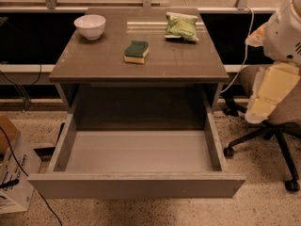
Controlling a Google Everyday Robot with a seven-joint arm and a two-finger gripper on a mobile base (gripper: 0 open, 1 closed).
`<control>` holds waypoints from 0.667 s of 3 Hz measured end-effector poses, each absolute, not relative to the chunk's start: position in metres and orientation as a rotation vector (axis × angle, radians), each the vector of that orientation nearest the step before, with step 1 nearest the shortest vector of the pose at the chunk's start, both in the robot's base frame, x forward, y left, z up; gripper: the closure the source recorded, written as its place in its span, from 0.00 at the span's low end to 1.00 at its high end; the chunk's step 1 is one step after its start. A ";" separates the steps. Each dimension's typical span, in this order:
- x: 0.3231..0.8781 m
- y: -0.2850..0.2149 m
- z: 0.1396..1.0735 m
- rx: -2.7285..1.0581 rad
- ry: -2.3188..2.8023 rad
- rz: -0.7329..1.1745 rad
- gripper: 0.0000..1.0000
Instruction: Place sponge into top drawer
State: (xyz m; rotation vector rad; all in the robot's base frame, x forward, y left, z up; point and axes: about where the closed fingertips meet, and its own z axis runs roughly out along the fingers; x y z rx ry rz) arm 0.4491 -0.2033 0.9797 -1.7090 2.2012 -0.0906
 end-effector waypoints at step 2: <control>0.507 -0.144 0.975 -1.685 2.155 -0.040 0.00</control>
Offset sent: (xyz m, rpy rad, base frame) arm 0.1047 0.0925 -0.0166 0.0997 -0.0047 0.0277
